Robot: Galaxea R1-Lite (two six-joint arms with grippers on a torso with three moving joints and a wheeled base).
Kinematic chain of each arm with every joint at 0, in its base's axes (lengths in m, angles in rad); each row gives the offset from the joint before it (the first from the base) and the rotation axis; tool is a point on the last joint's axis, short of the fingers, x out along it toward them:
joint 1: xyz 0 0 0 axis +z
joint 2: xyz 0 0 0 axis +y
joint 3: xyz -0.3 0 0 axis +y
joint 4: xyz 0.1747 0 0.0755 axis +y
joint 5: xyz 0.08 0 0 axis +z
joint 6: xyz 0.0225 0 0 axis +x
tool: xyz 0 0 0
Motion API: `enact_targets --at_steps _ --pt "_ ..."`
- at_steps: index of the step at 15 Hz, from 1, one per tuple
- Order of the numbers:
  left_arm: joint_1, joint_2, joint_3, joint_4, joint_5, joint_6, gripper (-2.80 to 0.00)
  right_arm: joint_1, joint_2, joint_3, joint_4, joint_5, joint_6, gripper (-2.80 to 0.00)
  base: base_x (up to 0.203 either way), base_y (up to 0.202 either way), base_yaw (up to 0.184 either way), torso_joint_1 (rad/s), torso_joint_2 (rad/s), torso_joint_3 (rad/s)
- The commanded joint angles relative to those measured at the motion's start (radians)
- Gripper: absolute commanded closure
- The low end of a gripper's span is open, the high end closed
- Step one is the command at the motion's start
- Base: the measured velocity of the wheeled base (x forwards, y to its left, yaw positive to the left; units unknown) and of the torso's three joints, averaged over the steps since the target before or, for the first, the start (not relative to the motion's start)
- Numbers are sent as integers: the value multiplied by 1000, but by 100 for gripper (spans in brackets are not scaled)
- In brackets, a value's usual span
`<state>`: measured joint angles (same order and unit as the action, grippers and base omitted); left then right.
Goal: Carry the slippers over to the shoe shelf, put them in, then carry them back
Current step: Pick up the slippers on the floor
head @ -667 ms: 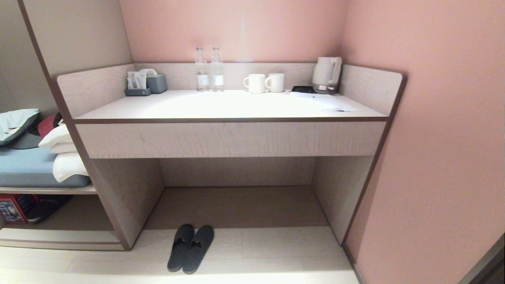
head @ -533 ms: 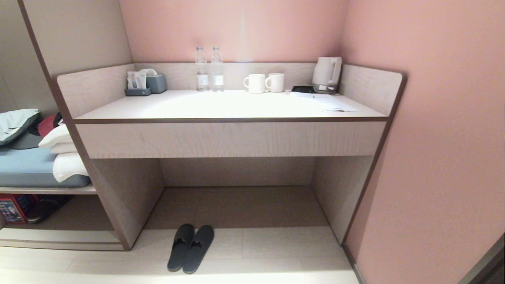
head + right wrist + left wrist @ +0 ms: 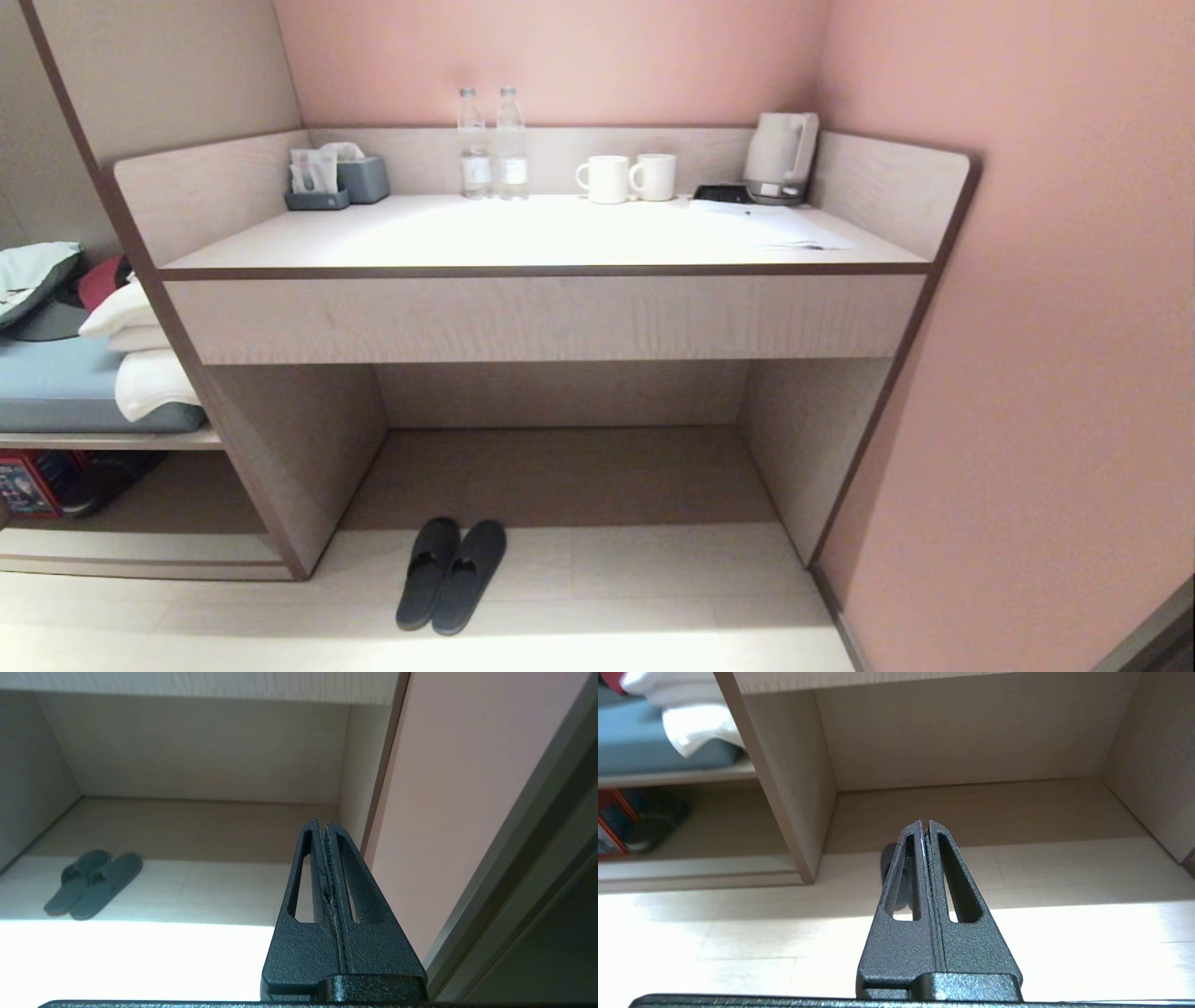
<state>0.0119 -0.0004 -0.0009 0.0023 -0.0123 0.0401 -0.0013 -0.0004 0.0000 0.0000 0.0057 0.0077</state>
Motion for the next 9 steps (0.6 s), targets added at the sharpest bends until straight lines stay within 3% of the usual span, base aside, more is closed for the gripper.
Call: enact_targets --at_steps 1,9 --pt "-1 0 1 1 0 -9 0 0 -1 0 0 0 0 0 0 0 0 2 2 -188" --pt "-1 2 -2 7 -3 7 0 0 -1 0 0 0 0 0 0 0 0 4 3 -194"
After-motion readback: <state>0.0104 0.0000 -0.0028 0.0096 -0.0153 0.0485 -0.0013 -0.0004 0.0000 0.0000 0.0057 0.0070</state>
